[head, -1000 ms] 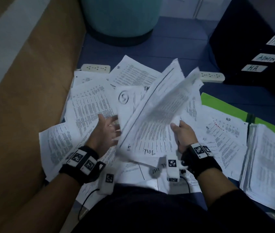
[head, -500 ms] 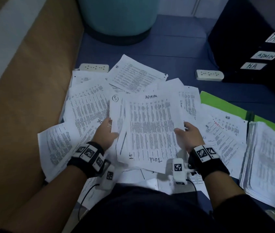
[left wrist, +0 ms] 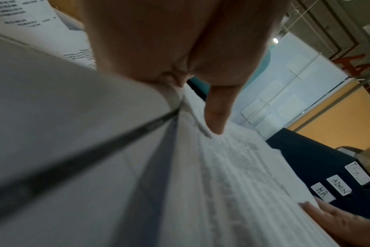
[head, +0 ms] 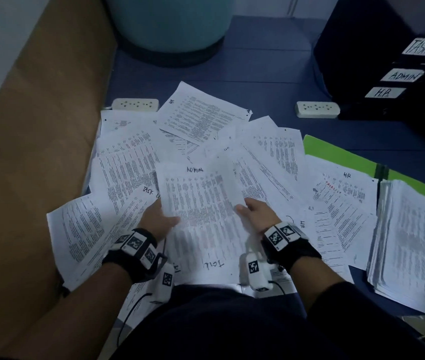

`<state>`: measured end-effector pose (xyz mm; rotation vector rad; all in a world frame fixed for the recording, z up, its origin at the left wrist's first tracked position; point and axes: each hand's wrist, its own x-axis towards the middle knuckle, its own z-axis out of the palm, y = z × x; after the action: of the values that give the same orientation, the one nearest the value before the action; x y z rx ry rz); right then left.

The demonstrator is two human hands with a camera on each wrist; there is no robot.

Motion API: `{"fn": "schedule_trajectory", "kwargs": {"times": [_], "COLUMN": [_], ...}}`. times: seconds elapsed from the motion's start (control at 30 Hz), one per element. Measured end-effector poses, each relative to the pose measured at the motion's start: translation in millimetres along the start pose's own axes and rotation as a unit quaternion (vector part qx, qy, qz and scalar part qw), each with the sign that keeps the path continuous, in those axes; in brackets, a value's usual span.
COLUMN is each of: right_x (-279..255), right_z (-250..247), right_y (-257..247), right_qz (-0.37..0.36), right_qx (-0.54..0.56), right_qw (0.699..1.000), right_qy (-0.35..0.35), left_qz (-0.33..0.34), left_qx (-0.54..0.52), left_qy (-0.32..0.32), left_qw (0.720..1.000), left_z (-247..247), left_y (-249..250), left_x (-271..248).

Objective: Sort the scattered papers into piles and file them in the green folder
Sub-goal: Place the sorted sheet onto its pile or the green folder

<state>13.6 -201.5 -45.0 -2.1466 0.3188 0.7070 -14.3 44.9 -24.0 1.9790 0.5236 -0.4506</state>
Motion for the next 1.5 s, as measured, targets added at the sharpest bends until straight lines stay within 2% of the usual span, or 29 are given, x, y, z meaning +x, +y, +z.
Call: {"fn": "schedule_trajectory", "kwargs": {"times": [0.07, 0.13, 0.17, 0.27, 0.43, 0.63, 0.77, 0.87, 0.93, 1.0, 1.07, 1.23, 1.3, 1.33, 1.37, 1.43, 1.5], "right_x": [3.6, 4.7, 4.8, 7.2, 9.6, 0.6, -8.9, -23.6, -28.3, -28.9, -26.0, -25.4, -15.6, -8.3, -0.2, 7.5, 10.7], "right_z": [-2.2, -7.9, -10.8, -15.0, -24.4, -52.8, -68.8, -77.7, -76.1, -66.1, -50.0, -27.1, -27.4, -28.3, -27.9, -24.2, -17.9], "right_y": [-1.8, -1.2, 0.2, 6.7, 13.5, 14.7, 14.4, -3.3, -14.1, -21.2, -24.0, -24.8, -16.7, -11.4, -4.4, 4.7, 11.7], "right_qz": [0.014, 0.052, 0.077, 0.123, 0.027, 0.021, -0.070, -0.108, -0.112, -0.113, -0.106, -0.111, -0.076, -0.038, 0.010, 0.082, 0.092], "right_qx": [-0.071, -0.140, -0.182, -0.267, -0.204, -0.217, -0.081, 0.056, 0.172, 0.280, 0.323, 0.204, 0.141, 0.058, -0.044, -0.212, -0.291], "right_qw": [0.995, 0.974, 0.960, 0.939, 0.954, 0.947, 0.947, 0.947, 0.943, 0.933, 0.930, 0.971, 0.984, 0.991, 0.989, 0.958, 0.936], "right_qy": [0.063, 0.170, 0.199, 0.177, 0.217, 0.235, 0.303, 0.298, 0.260, 0.194, 0.140, 0.050, 0.077, 0.113, 0.144, 0.173, 0.174], "left_qz": [-0.004, 0.012, 0.016, -0.011, -0.005, 0.035, 0.065, 0.058, 0.024, -0.002, -0.004, 0.008, 0.000, -0.007, -0.009, -0.021, -0.025], "left_qx": [-0.033, -0.050, -0.060, -0.057, -0.110, -0.131, -0.142, -0.200, -0.246, -0.259, -0.256, -0.192, -0.165, -0.151, -0.141, -0.139, -0.128], "left_qy": [0.017, 0.028, 0.025, 0.038, 0.043, 0.021, -0.005, -0.035, -0.030, -0.014, -0.009, 0.010, 0.030, 0.037, 0.037, 0.035, 0.037], "left_qw": [0.999, 0.998, 0.998, 0.998, 0.993, 0.991, 0.988, 0.977, 0.969, 0.966, 0.967, 0.981, 0.986, 0.988, 0.989, 0.989, 0.991], "left_z": [-4.3, -16.6, -23.4, -41.8, -42.8, -31.4, -35.6, -42.2, -39.0, -31.6, -23.2, -21.8, -25.6, -27.5, -29.0, -31.0, -31.9], "left_y": [0.2, -3.0, -7.1, -32.2, -37.6, -14.9, 7.2, 18.3, 17.8, 16.6, 14.8, -0.7, -5.6, -6.5, -9.0, -12.6, -16.3], "left_x": [-1.5, -1.7, -0.1, 18.3, 23.7, 13.6, 7.3, 5.6, 12.1, 16.4, 18.2, 18.2, 17.7, 16.4, 16.5, 15.1, 14.9]}}
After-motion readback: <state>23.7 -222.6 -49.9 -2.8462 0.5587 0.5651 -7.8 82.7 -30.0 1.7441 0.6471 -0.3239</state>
